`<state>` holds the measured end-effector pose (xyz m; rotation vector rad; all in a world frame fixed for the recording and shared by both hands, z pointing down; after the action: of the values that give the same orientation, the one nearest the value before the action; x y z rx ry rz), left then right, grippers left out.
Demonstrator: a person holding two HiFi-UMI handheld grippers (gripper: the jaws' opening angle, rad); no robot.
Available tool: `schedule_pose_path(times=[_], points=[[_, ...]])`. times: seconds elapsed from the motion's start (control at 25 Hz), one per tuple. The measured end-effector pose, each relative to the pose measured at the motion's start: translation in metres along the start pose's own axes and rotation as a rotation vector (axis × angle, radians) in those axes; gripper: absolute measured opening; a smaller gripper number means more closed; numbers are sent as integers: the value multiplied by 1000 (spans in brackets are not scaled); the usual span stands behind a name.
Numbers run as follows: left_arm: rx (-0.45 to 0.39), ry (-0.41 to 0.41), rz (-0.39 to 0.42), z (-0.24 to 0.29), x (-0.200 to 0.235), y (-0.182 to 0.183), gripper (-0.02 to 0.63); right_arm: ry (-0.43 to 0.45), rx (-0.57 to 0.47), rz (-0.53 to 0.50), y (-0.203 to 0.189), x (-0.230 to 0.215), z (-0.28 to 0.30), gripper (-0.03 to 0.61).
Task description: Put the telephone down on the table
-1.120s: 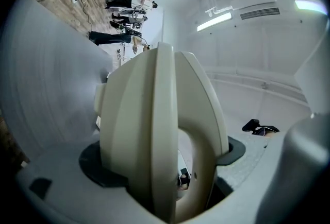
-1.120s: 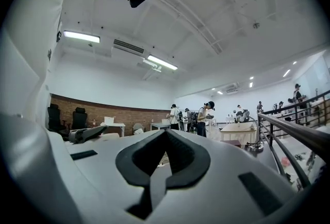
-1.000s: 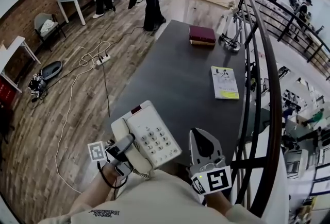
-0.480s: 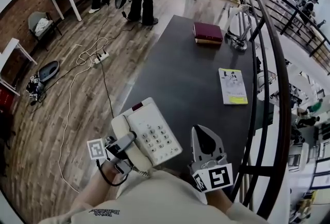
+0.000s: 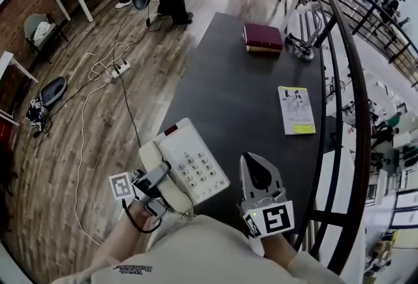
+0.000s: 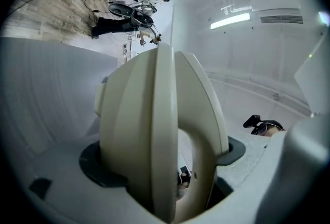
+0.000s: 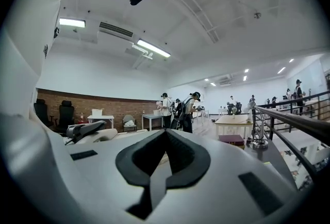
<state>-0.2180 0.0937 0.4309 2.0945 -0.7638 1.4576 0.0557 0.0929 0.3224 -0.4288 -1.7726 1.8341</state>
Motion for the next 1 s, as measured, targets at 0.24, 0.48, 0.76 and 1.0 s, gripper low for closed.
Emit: schedule_pose_path(times=[0.24,0.48,0.76,1.0], points=[[24,2,-29,20,1,41,480,-49,23,-4,5,-9,37,2],[75,11,-41,42,3,88,480,-114,35,-10,12,-19,81,2],[121,31,-43,68,16,125,480,-194,34,-19,9,-41,103,2],[99,78,-59,87,37,122,480,-208,75,25,-17,-60,98,2]])
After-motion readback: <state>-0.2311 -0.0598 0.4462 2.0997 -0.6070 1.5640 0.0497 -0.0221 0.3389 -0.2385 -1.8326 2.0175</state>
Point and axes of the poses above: the fingertips, and each gripper's own axes: z forward along the fingers, x to its left, y out of its top, the point moved 9 cm from there along -z, backward along the fingers, and after that the axes turned 8 degrees about -z, right-handed, at the moved point
